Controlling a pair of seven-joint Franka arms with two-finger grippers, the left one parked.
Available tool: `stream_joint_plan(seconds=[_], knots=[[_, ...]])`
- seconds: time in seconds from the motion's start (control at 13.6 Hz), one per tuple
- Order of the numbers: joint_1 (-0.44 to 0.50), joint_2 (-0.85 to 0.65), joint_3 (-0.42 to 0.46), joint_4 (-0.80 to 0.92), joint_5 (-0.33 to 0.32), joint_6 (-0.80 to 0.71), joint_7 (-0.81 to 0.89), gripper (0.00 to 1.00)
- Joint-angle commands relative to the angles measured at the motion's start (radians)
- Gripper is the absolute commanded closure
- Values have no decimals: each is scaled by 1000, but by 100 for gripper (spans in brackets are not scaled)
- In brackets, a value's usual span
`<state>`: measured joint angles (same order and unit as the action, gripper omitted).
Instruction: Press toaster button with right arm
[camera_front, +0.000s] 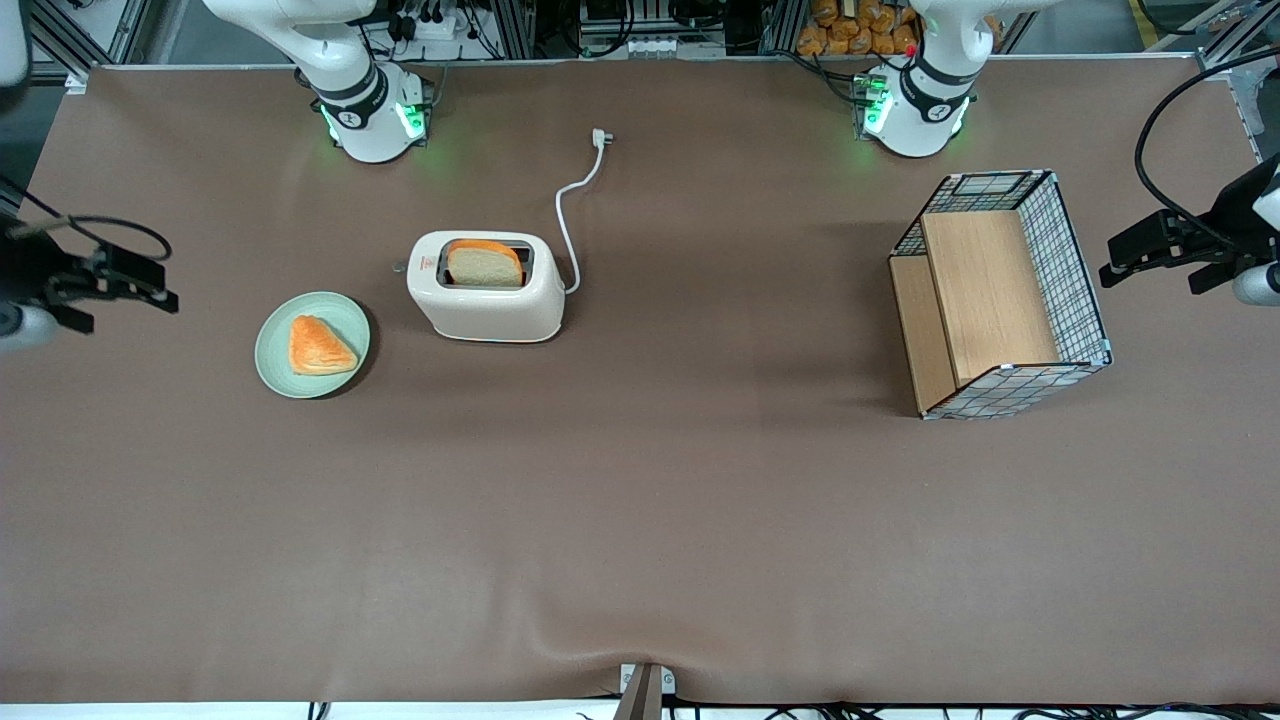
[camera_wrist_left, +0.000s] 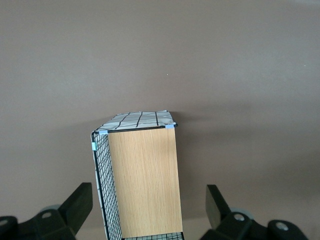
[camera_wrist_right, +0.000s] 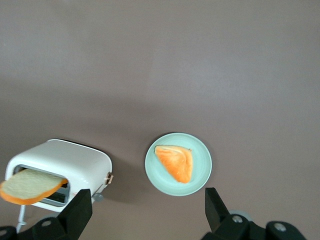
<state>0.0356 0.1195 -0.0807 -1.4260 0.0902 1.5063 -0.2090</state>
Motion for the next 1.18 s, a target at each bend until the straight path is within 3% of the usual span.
stream_joint_plan(seconds=[0.0,0.29,0.59,1.1], knots=[[-14,-96,18,-98,-24,23,71,0],[-16,-191,21,-212,-27,57,180,0],[-10,-166,27,-157,-101,60,180,0],[-11,-156,27,-143,-89,61,181,0]])
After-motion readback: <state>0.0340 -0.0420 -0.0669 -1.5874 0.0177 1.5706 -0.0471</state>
